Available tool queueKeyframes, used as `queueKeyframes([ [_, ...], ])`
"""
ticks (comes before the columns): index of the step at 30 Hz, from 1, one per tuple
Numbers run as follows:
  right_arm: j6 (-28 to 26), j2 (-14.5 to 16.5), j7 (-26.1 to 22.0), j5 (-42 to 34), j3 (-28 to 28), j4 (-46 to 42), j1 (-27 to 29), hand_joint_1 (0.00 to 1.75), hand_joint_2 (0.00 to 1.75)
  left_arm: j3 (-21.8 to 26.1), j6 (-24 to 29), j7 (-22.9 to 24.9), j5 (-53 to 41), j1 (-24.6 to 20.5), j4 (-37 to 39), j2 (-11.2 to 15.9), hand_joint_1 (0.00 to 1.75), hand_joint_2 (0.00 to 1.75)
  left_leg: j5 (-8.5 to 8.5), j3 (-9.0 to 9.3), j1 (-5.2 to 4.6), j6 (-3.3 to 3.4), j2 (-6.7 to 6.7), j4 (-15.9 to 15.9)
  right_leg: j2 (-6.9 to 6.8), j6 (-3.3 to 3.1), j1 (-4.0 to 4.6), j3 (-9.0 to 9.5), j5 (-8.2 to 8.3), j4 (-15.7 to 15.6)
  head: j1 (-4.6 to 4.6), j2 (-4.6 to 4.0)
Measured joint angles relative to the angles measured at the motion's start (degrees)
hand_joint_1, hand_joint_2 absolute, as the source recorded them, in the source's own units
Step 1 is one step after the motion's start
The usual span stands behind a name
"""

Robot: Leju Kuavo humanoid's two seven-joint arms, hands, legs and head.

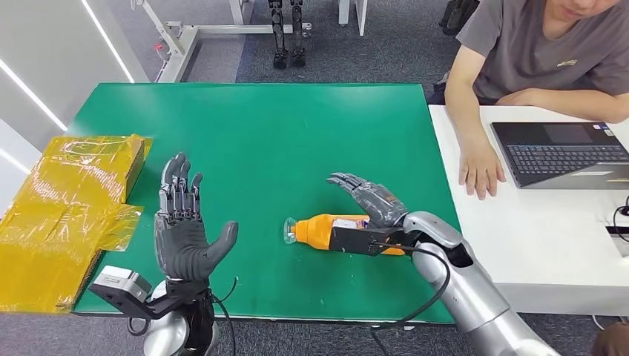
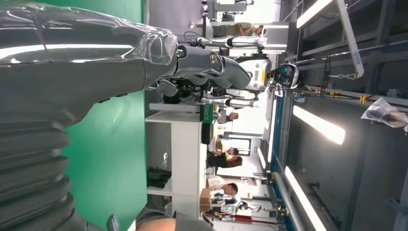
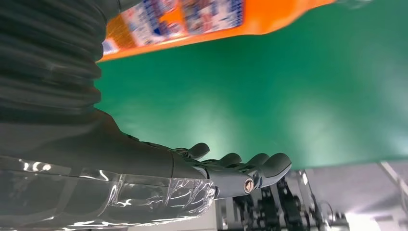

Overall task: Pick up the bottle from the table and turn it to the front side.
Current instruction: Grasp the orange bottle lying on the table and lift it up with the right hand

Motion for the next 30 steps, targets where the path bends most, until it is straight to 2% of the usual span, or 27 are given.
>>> queueKeyframes([
  [4, 5.3, -3.2, 0.9, -2.3, 3.4, 3.9, -6.0, 0.00, 1.75, 0.0, -0.1, 0.0, 0.9, -1.0, 0.8, 0.0, 0.00, 1.75, 0.00, 0.00, 0.00, 0.00, 0.00, 0.0, 0.01, 0.00, 0.00, 0.00, 0.01, 0.0, 0.00, 0.00],
  [8, 8.8, -5.1, 1.5, -6.2, 7.5, 8.2, -11.5, 0.00, 1.75, 0.0, -0.4, 0.0, 2.4, -1.7, 1.5, 0.0, 0.00, 1.75, 0.00, 0.01, 0.01, 0.01, 0.01, 0.0, 0.02, -0.01, 0.01, 0.00, 0.01, 0.0, 0.01, 0.00],
  [16, 11.4, -5.6, 0.5, -12.9, 15.9, 19.6, -20.4, 0.00, 1.75, 0.0, -1.4, 0.0, 4.1, -3.1, 2.9, 0.0, 0.00, 1.75, 0.02, 0.00, 0.01, 0.02, -0.02, 0.0, -0.01, -0.02, 0.01, 0.00, 0.02, 0.0, 0.01, 0.00],
  [22, 10.1, -5.6, 0.0, -16.8, 19.3, 24.3, -21.5, 0.00, 1.75, 0.0, -2.2, 0.0, 4.4, -4.6, 4.3, -0.1, 0.00, 1.75, 0.01, 0.01, 0.01, 0.02, -0.02, 0.0, 0.00, -0.01, 0.01, 0.00, 0.02, 0.0, 0.01, 0.00],
  [30, 8.9, -6.0, -1.8, -19.9, 21.5, 26.3, -20.1, 0.00, 1.75, 0.0, -2.3, 0.0, 4.9, -5.6, 5.8, -0.1, 0.00, 1.75, 0.01, 0.00, 0.01, 0.03, -0.01, 0.0, 0.01, -0.01, 0.01, -0.01, 0.02, 0.0, 0.00, 0.00],
])
